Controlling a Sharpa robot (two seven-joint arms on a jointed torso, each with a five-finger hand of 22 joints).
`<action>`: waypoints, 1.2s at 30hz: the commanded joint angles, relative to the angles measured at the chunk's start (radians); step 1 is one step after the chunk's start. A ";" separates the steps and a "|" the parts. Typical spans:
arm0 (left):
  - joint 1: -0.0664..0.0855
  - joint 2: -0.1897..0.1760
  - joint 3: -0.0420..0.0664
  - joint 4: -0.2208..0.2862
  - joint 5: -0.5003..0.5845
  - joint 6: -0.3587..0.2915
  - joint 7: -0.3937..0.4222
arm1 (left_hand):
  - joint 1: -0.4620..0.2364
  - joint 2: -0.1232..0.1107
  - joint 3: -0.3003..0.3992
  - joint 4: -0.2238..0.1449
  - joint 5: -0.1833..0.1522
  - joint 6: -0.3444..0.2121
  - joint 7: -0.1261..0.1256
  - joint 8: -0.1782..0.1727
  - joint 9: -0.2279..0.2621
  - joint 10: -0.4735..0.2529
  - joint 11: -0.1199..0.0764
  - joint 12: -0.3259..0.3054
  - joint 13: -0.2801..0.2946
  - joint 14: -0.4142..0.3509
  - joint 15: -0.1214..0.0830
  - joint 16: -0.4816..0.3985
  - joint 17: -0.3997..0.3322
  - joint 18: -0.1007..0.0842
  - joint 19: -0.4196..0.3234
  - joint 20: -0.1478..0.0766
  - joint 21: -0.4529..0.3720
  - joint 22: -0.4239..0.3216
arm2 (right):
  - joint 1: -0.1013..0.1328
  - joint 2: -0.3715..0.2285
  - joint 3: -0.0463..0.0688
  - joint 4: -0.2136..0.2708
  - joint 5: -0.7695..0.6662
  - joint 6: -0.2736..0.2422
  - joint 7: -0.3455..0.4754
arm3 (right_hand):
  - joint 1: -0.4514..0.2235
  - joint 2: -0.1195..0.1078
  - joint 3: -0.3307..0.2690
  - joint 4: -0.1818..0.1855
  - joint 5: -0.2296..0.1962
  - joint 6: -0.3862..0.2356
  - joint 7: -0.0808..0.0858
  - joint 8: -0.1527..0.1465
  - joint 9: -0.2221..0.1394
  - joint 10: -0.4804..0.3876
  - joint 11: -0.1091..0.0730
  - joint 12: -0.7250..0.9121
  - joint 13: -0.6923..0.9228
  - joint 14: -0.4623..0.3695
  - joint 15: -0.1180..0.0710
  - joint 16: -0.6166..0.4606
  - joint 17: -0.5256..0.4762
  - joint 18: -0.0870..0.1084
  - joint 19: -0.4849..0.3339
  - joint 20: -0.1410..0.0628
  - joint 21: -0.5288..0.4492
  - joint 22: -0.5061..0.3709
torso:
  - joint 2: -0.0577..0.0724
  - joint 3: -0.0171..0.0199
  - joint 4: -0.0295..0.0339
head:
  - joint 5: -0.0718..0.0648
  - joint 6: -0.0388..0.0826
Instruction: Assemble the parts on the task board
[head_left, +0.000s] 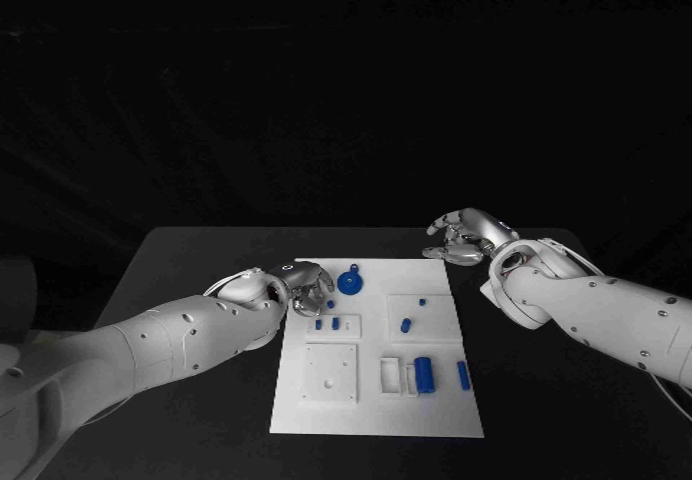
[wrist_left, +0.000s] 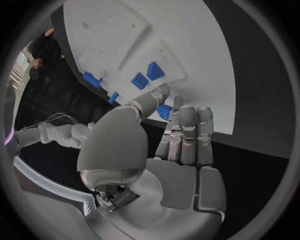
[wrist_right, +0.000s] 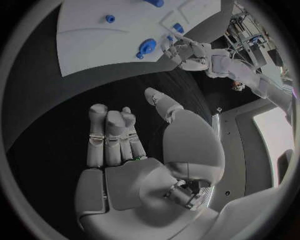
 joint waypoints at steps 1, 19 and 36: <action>0.000 -0.002 0.001 0.001 0.005 -0.023 0.004 | 0.003 -0.009 0.003 0.009 -0.002 -0.012 0.000 -0.004 0.001 -0.019 0.005 -0.011 -0.001 -0.006 0.003 -0.004 -0.002 0.031 0.000 -0.014 -0.004 -0.002 | -0.001 -0.002 0.000 0.000 -0.004 0.036 0.028 | -0.005 -0.006 -0.006 -0.003 -0.002 -0.012 0.012 -0.002 -0.003 -0.016 0.002 -0.010 -0.011 -0.007 0.006 -0.011 -0.001 0.042 -0.009 -0.003 -0.011 0.017 | 0.000 0.0002 -0.0009 | -0.005 0.003; 0.006 -0.096 0.032 0.070 0.734 -0.093 0.263 | -0.045 0.069 0.039 0.023 -0.001 0.116 0.097 0.109 0.050 -0.020 0.026 -0.007 0.008 -0.140 0.032 -0.245 -0.121 -0.013 -0.149 0.034 -0.156 -0.063 | -0.038 0.019 -0.008 -0.035 -0.261 0.195 0.054 | 0.073 0.041 0.140 -0.089 -0.113 0.056 0.021 0.053 0.029 -0.089 0.043 -0.706 -0.598 -0.033 0.038 -0.084 -0.078 0.042 -0.059 0.036 -0.062 0.016 | 0.000 0.0008 0.0017 | -0.045 0.020; 0.067 -0.222 0.048 0.247 1.139 -0.044 0.291 | -0.081 0.106 0.021 -0.013 0.004 0.102 0.096 0.145 0.064 -0.069 0.060 -0.041 -0.020 -0.329 0.185 -0.700 -0.259 -0.037 -0.345 0.165 -0.365 -0.141 | -0.061 0.050 -0.038 -0.052 -0.453 0.212 -0.031 | 0.087 0.006 0.176 -0.087 -0.166 0.085 0.008 0.067 0.034 0.056 0.040 -0.902 -0.798 0.006 0.042 -0.059 -0.111 0.042 -0.014 0.019 -0.060 0.017 | -0.001 0.0004 0.0029 | -0.047 0.023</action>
